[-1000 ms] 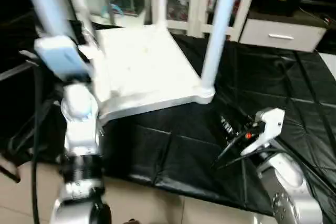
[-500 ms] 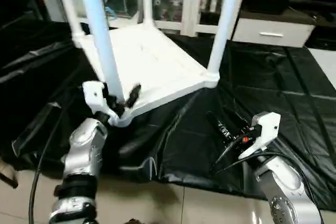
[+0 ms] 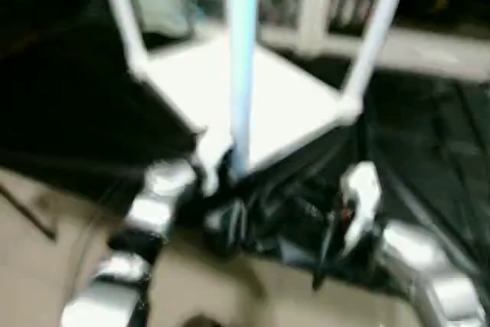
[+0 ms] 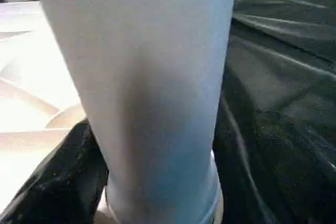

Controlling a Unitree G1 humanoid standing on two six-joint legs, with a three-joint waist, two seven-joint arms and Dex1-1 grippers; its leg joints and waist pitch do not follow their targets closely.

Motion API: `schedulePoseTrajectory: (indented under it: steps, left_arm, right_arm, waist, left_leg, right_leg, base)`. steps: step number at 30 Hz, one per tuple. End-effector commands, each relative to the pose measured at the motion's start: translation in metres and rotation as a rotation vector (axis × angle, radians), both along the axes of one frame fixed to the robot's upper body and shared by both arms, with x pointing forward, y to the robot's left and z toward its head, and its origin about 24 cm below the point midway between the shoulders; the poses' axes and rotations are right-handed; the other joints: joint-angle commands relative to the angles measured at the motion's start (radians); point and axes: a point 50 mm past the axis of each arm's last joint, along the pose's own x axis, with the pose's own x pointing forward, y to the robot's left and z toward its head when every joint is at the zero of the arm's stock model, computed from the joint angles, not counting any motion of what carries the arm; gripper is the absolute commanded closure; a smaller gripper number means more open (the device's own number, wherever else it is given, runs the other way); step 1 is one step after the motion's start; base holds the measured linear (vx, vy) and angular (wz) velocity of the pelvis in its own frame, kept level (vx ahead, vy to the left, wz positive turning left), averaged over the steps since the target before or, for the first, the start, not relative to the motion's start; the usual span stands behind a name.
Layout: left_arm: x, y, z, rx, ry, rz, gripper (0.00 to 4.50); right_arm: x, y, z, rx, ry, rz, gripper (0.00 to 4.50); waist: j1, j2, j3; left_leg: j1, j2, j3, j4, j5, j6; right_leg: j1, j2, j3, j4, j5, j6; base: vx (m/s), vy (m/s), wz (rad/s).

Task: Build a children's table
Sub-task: Rotate table base

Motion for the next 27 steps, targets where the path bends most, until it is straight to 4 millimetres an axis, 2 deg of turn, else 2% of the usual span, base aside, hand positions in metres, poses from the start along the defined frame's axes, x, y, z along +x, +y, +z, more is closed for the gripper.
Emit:
schedulePoseTrajectory:
  steps: [1,2,3,4,5,6,7,10,13,16,19,21,22,23,24,26,27]
  left_arm:
    - [0.002,-0.024,0.002,0.008,-0.004,-0.016,0.04]
    - [0.002,-0.033,0.003,-0.001,-0.008,-0.027,0.04]
    - [0.001,-0.041,0.003,-0.009,-0.003,-0.037,0.04]
    - [0.001,-0.043,0.003,-0.011,-0.004,-0.040,0.04]
    - [-0.001,-0.050,0.005,-0.029,-0.016,-0.054,0.04]
    - [-0.001,-0.054,0.006,-0.041,-0.022,-0.058,0.04]
    - [-0.002,-0.061,0.009,-0.077,-0.036,-0.063,0.04]
    - [-0.002,-0.063,0.016,-0.138,-0.065,-0.073,0.04]
    - [0.001,-0.055,0.023,-0.203,-0.086,-0.084,0.04]
    - [0.000,-0.044,0.025,-0.189,-0.104,-0.127,0.04]
    - [-0.002,-0.026,0.024,-0.122,-0.085,-0.238,0.04]
    - [-0.005,-0.010,0.023,-0.019,-0.032,-0.345,0.04]
    - [-0.006,-0.001,0.021,0.060,-0.009,-0.404,0.04]
    - [-0.006,0.000,0.021,0.078,-0.004,-0.414,0.04]
    - [-0.006,0.006,0.020,0.130,0.012,-0.443,0.04]
    - [0.001,0.014,0.022,0.246,0.000,-0.460,0.04]
    - [0.011,0.011,0.028,0.305,-0.048,-0.430,0.04]
  right_arm:
    - [0.003,-0.003,0.004,-0.010,-0.018,-0.023,1.63]
    - [0.004,-0.004,0.004,-0.010,-0.019,-0.026,1.63]
    - [0.004,-0.005,0.005,-0.011,-0.020,-0.026,1.63]
    - [0.004,-0.005,0.005,-0.011,-0.020,-0.027,1.63]
    - [0.004,-0.006,0.006,-0.012,-0.020,-0.030,1.63]
    - [0.004,-0.007,0.006,-0.013,-0.019,-0.031,1.63]
    - [0.003,-0.009,0.006,-0.016,-0.018,-0.034,1.63]
    - [0.002,-0.010,0.006,-0.023,-0.018,-0.041,1.63]
    - [0.000,-0.013,0.005,-0.024,-0.019,-0.055,1.63]
    - [-0.001,-0.014,0.004,-0.019,-0.011,-0.063,1.63]
    - [-0.003,-0.015,0.003,-0.020,-0.006,-0.065,1.63]
    - [-0.003,-0.015,0.003,-0.022,-0.006,-0.061,1.63]
    - [-0.002,-0.015,0.003,-0.022,-0.005,-0.060,1.63]
    - [-0.002,-0.015,0.003,-0.023,-0.005,-0.059,1.63]
    - [-0.002,-0.015,0.004,-0.023,-0.005,-0.055,1.63]
    - [0.000,-0.013,0.005,-0.022,-0.008,-0.046,1.63]
    - [0.001,-0.010,0.006,-0.024,-0.013,-0.029,1.63]
  waist:
    - [-0.026,-0.010,-0.051]
    - [-0.028,0.009,-0.070]
    - [-0.031,0.010,-0.071]
    - [-0.032,0.004,-0.070]
    - [-0.032,0.002,-0.071]
    - [-0.038,-0.004,-0.068]
    - [-0.039,-0.002,-0.070]
    - [-0.056,0.005,-0.068]
    - [-0.065,-0.005,-0.062]
    - [-0.071,-0.003,-0.061]
    - [-0.075,-0.005,-0.060]
    - [-0.076,-0.008,-0.064]
    - [-0.078,-0.008,-0.065]
    - [-0.084,-0.008,-0.066]
    - [-0.084,-0.010,-0.067]
    - [-0.085,-0.006,-0.066]
    - [-0.083,-0.002,-0.065]
  left_leg:
    - [0.045,0.146,-0.067,-0.109,-0.116,-0.027]
    - [0.047,0.135,-0.064,-0.111,-0.136,0.020]
    - [0.042,0.129,-0.055,-0.109,-0.133,0.041]
    - [0.026,0.116,-0.043,-0.106,-0.118,0.089]
    - [0.022,0.113,-0.036,-0.104,-0.119,0.107]
    - [0.008,0.104,-0.027,-0.103,-0.124,0.135]
    - [0.009,0.104,-0.023,-0.103,-0.145,0.141]
    - [0.008,0.111,-0.027,-0.113,-0.193,0.147]
    - [0.006,0.107,-0.020,-0.118,-0.225,0.143]
    - [0.006,0.106,-0.014,-0.118,-0.229,0.138]
    - [0.007,0.106,-0.011,-0.119,-0.214,0.144]
    - [0.005,0.103,-0.009,-0.117,-0.184,0.148]
    - [0.004,0.102,-0.008,-0.115,-0.161,0.154]
    - [0.005,0.097,-0.002,-0.110,-0.114,0.175]
    - [0.006,0.095,-0.002,-0.107,-0.107,0.180]
    - [0.008,0.096,0.002,-0.106,-0.105,0.188]
    - [0.015,0.099,0.004,-0.107,-0.126,0.178]
  right_leg:
    - [-0.025,-0.048,0.072,-0.118,-0.062,-0.166]
    - [-0.009,-0.060,0.062,-0.105,0.170,-0.211]
    - [-0.007,-0.068,0.060,-0.108,0.238,-0.226]
    - [0.003,-0.081,0.061,-0.114,0.324,-0.244]
    - [0.006,-0.088,0.061,-0.117,0.343,-0.249]
    - [0.016,-0.098,0.062,-0.123,0.357,-0.250]
    - [0.014,-0.102,0.062,-0.128,0.343,-0.251]
    - [0.015,-0.096,0.057,-0.132,0.300,-0.250]
    - [0.014,-0.100,0.062,-0.139,0.273,-0.252]
    - [0.011,-0.101,0.066,-0.144,0.229,-0.252]
    - [0.008,-0.099,0.066,-0.143,0.219,-0.248]
    - [0.009,-0.096,0.067,-0.137,0.232,-0.243]
    - [0.009,-0.094,0.067,-0.134,0.250,-0.240]
    - [0.003,-0.088,0.067,-0.129,0.294,-0.242]
    - [0.002,-0.088,0.067,-0.129,0.303,-0.238]
    - [-0.003,-0.087,0.068,-0.130,0.310,-0.251]
    - [-0.007,-0.084,0.070,-0.131,0.293,-0.258]
  base:
    - [0.028,0.053,-0.15]
    - [-0.020,0.056,0.01]
    - [-0.020,0.056,0.01]
    - [0.032,0.051,-0.03]
    - [0.000,0.000,0.00]
    - [0.000,0.000,0.00]
    - [0.000,0.000,0.00]
    - [0.000,0.000,0.00]
    - [0.000,0.000,0.00]
    - [0.000,0.000,0.00]
    - [0.000,0.000,0.00]
    - [0.000,0.000,0.00]
    - [0.000,0.000,0.00]
    - [0.000,0.000,0.00]
    - [0.000,0.000,0.00]
    - [0.000,0.000,0.00]
    - [0.000,0.000,0.00]
